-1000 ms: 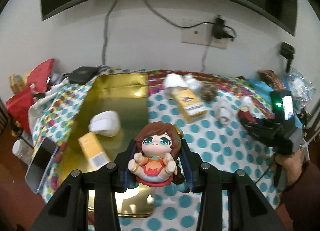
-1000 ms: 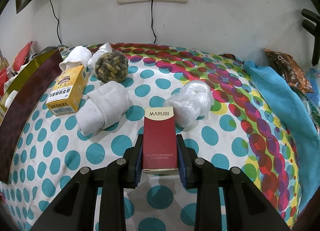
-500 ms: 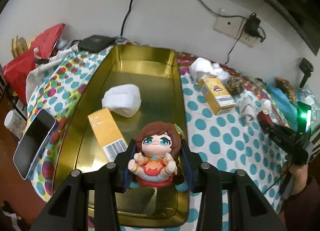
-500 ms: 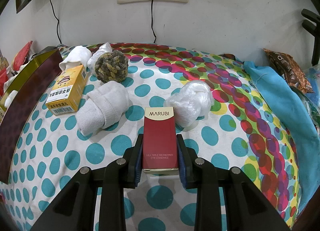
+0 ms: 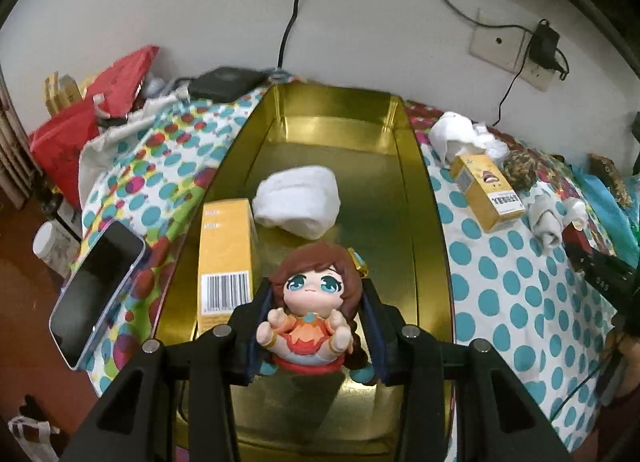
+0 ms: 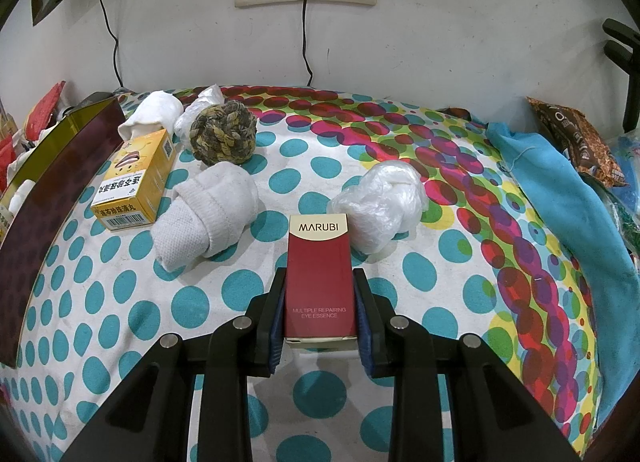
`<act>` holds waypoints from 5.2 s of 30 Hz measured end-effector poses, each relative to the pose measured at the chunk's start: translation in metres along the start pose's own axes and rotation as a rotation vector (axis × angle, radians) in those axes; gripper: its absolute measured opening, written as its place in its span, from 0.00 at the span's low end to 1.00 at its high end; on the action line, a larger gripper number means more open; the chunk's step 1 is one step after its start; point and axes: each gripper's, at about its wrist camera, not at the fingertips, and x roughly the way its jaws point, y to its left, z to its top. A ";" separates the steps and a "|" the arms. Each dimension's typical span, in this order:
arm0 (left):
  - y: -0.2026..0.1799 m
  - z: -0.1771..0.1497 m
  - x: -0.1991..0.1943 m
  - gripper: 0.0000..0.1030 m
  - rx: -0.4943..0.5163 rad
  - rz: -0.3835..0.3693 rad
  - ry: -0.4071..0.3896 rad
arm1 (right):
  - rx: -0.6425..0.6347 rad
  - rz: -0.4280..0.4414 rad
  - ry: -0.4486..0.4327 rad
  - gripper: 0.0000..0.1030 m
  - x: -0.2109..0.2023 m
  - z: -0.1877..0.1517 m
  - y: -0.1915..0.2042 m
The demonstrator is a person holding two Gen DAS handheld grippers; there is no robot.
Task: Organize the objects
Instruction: 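Carry the doll figurine into the gold tray and open the left tool, then carry the red MARUBI box into the gold tray and open the right tool, then move the right tool back toward the white plastic bag on the bed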
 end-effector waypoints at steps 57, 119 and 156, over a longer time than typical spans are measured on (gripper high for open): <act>0.007 -0.011 -0.047 0.55 0.016 -0.020 -0.073 | -0.019 -0.020 -0.082 0.27 -0.013 -0.001 -0.004; 0.106 -0.034 -0.041 0.58 -0.162 -0.095 -0.049 | -0.422 0.353 0.026 0.47 -0.022 0.041 0.294; -0.090 -0.009 -0.039 0.58 0.225 -0.200 -0.022 | 0.069 -0.068 -0.119 0.68 0.000 0.035 -0.030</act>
